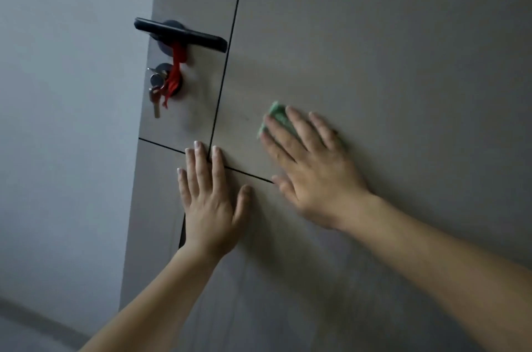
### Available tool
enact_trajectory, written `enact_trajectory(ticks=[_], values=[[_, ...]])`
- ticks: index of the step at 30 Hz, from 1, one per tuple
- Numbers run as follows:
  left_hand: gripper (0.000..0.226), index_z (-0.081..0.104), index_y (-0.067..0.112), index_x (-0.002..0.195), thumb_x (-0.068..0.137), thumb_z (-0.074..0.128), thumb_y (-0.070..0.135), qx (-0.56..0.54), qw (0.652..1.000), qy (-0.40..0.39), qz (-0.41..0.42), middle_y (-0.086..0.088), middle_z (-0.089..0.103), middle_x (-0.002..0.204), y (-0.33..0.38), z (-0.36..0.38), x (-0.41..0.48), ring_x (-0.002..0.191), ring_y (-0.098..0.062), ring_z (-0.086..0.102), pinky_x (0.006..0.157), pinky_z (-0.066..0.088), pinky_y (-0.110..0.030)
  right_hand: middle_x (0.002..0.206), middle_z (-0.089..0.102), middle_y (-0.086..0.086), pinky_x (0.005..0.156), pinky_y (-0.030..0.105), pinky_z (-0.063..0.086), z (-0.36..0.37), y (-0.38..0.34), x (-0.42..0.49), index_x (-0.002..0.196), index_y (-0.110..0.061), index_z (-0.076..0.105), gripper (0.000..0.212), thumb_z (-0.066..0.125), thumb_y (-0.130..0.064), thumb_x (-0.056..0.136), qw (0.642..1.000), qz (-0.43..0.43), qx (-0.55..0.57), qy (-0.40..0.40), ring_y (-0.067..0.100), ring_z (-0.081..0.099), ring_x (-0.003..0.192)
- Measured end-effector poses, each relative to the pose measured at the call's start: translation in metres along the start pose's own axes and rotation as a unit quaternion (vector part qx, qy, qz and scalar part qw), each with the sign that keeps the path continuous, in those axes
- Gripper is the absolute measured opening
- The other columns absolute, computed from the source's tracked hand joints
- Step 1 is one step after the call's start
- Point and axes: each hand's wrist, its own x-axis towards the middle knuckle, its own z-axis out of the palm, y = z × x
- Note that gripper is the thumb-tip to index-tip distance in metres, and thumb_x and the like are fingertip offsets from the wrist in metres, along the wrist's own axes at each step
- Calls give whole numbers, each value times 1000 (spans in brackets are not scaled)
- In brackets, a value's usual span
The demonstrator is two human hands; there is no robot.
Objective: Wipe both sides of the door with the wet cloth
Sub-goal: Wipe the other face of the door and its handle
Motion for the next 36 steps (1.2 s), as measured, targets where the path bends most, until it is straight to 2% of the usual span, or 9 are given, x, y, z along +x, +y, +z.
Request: enact_trajectory(ticks=[2,4,7,11,16,19,26,30,36], values=[[81,10,9,163,99,32,54,-2,1000,2,9,-15,-4,172,-5,2,0,159,-30,-10,126,4,-59,171,9,5,127,52,11,8,-11,-18,162,-17,20,71,37,-49,101,999,-49,-13,-9,33,8,157],[81,12,9,163,98,35,52,-4,1000,2,12,-16,-3,171,-10,3,-3,159,-30,-9,126,5,-59,171,11,5,126,53,15,8,-8,-17,162,-17,22,69,37,-48,102,998,-56,-18,-6,33,11,157],[80,12,11,163,99,35,52,-7,1000,1,15,-16,-3,171,-18,7,-13,159,-31,-9,127,4,-59,170,17,6,126,53,14,5,-17,31,161,-18,26,69,36,-50,101,998,-43,-32,16,34,15,156],[79,13,10,163,99,36,51,-11,1000,9,6,-17,-1,171,-26,12,-26,159,-33,-6,126,6,-60,170,15,7,126,52,6,4,-44,94,161,-17,25,69,32,-51,102,998,-37,-43,20,35,11,156],[79,17,8,162,98,39,47,-26,999,26,7,-20,5,170,-29,17,-31,159,-35,-3,126,5,-59,170,14,6,125,55,17,12,-20,-1,161,-17,24,70,37,-52,102,980,-186,-61,-17,35,13,156],[78,19,6,162,98,40,46,-33,999,29,12,-21,6,170,-29,20,-36,158,-36,-1,126,5,-59,170,17,4,124,53,19,12,-8,-27,161,-19,26,67,39,-50,103,975,-211,-58,-31,33,16,156],[75,19,9,162,99,38,44,-29,999,34,10,-19,8,170,-37,23,-41,159,-34,1,126,8,-59,170,14,7,126,53,9,13,-60,86,161,-18,24,68,24,-50,101,977,-199,-76,-16,34,13,156],[75,18,10,163,100,38,44,-33,999,20,11,-20,4,170,-27,20,-43,159,-35,-3,126,4,-61,171,7,7,127,53,6,13,-38,22,163,-16,16,70,31,-50,103,982,-176,-62,-38,35,5,157],[78,15,8,163,98,39,45,-57,998,-8,28,-21,-5,170,35,31,-56,158,-36,-9,123,0,-66,171,8,5,126,54,11,8,14,-116,163,-18,17,73,39,-52,102,997,-21,-50,-50,34,9,157]])
